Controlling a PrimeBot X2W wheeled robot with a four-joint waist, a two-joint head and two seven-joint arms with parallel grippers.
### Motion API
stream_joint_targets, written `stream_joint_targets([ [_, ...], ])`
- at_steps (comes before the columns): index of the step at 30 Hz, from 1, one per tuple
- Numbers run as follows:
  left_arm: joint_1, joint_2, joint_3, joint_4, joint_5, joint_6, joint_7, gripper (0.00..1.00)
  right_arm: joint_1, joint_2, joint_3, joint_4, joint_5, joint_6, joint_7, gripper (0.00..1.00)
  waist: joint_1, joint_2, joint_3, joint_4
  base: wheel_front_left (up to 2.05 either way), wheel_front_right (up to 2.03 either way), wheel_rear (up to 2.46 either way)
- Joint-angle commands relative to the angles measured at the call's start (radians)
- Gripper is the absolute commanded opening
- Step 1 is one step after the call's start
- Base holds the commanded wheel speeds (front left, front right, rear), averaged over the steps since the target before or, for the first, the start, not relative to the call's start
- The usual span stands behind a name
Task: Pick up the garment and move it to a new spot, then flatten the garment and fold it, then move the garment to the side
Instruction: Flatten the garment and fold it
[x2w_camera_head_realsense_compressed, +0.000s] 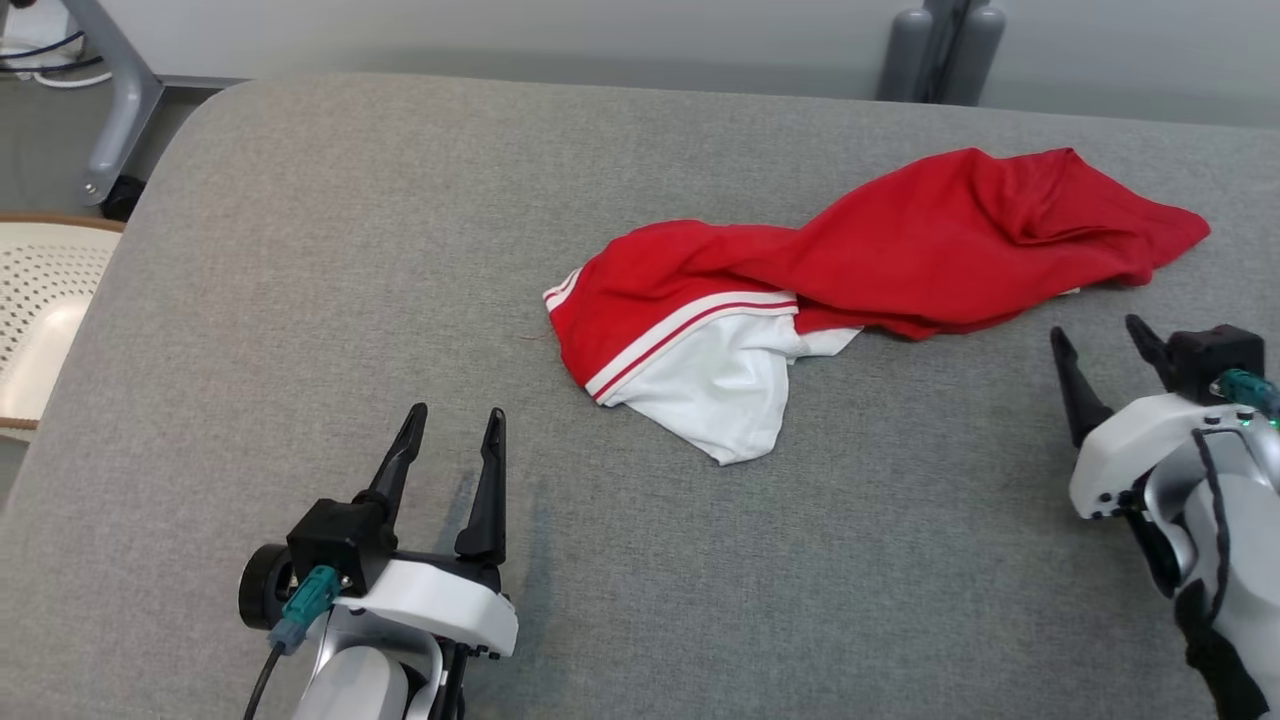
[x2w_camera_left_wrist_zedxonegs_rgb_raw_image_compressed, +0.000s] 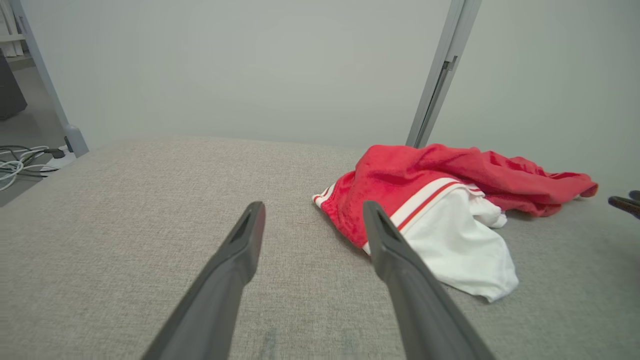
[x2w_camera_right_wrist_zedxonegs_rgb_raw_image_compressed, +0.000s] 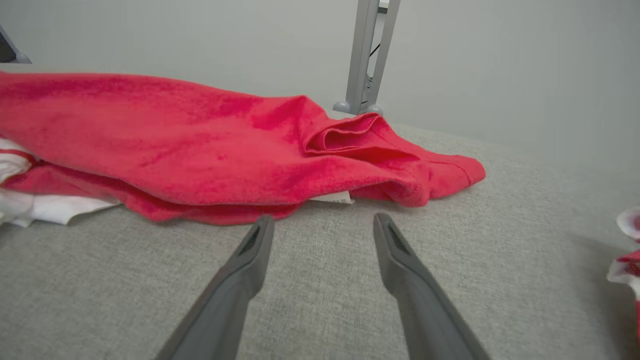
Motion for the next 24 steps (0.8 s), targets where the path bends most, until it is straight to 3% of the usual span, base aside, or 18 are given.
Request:
stream_joint_targets([
  [1,0.004,0.004,0.0,-0.002,0.003,-0.002,0.0,1.0,-0.013,-0.019,-0.013,0.013,-0.006,0.0,-0.007,1.0,0.0,0.0,0.005,0.017,0.0,0.0,0.0],
  [13,0.009,0.003,0.0,-0.013,0.007,0.002,0.0,1.0,-0.088,-0.083,-0.298,0.128,-0.055,0.0,-0.007,1.0,0.0,0.0,0.046,0.089,0.0,0.0,0.0],
  [24,-0.026,0.004,-0.019,-0.013,0.013,-0.001,0.0,1.0,-0.222,-0.057,-0.343,0.242,-0.082,0.0,0.029,1.0,0.0,0.0,0.118,0.109,0.0,0.0,0.0],
])
